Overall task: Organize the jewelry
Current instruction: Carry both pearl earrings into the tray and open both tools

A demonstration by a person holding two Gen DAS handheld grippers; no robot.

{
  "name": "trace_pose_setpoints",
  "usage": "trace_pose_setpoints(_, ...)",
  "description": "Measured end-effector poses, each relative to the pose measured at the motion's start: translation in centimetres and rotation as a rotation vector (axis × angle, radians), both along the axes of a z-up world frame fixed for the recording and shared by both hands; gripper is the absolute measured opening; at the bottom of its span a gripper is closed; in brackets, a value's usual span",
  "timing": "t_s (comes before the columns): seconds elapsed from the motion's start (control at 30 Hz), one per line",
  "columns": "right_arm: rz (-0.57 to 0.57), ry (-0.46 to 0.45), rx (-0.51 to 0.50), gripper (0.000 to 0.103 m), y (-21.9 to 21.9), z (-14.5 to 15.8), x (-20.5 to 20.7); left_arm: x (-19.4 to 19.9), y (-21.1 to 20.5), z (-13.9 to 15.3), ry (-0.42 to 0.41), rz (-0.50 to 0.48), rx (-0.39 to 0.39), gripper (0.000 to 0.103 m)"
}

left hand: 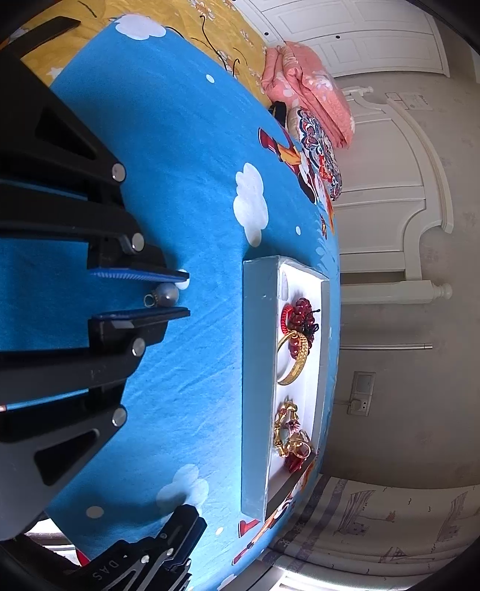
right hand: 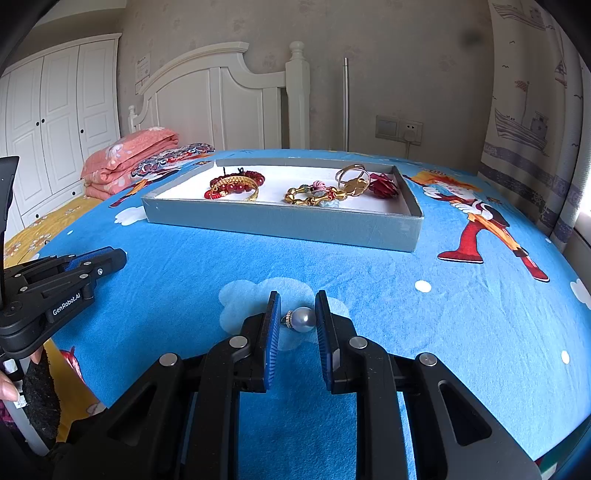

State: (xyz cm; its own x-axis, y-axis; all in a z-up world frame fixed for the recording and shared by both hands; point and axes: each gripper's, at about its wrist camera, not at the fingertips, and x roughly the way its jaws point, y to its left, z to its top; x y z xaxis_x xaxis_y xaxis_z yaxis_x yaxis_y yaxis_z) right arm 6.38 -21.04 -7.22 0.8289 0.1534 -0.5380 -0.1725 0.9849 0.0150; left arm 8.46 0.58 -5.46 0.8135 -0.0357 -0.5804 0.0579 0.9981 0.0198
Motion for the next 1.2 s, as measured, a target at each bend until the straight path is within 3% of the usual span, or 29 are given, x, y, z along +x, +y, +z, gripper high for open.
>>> trace_pose_setpoints(0.3, 0.007, -0.019, 0.000, 0.019, 0.6, 0.7, -0.7, -2.4, -1.6, 0.9, -0.066, -0.058, 0.043, 0.013)
trace_pose_setpoints(1.2, 0.028, -0.021, -0.017, 0.019, 1.5, 0.5, -1.0, -3.1, -2.6, 0.2, -0.068, -0.078, 0.040, 0.013)
